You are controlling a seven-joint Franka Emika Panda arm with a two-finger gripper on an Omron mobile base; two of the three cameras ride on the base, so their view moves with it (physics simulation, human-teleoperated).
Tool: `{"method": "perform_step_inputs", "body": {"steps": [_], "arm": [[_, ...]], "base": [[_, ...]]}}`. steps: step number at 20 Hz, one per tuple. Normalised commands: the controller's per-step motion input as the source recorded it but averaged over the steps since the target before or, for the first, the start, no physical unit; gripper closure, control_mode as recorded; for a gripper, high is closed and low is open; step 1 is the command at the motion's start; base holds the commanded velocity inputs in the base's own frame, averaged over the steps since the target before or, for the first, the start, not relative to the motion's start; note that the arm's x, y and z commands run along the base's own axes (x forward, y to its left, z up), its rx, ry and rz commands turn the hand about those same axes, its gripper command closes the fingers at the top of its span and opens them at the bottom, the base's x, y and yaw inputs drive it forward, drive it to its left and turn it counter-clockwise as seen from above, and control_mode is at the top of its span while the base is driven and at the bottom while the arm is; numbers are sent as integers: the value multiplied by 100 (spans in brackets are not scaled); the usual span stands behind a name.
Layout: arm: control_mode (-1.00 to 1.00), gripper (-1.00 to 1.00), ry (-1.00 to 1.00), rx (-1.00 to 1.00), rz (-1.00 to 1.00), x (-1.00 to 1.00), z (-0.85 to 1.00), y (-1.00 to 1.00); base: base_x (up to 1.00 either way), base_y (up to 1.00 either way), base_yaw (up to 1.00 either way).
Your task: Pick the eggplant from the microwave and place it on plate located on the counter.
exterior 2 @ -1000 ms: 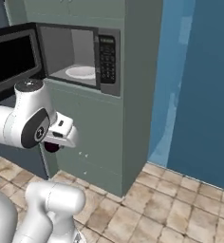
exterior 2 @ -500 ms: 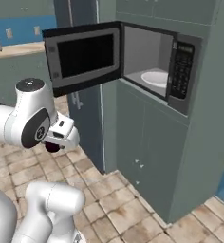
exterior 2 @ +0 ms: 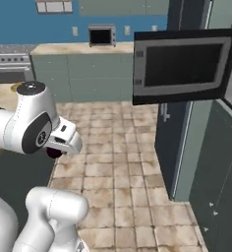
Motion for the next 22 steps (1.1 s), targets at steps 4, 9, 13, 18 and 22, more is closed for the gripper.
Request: {"method": "perform_step_inputs", "body": {"steps": [4, 9, 13, 18, 22], "arm": [[100, 100, 0, 0, 0, 0, 0, 0], [100, 100, 0, 0, 0, 0, 0, 0], [100, 100, 0, 0, 0, 0, 0, 0], [100, 100, 0, 0, 0, 0, 0, 0], [100, 100, 0, 0, 0, 0, 0, 0]], "base": [[37, 0, 74], [75, 0, 38], [100, 0, 1], [100, 0, 0], [100, 0, 0]]}}
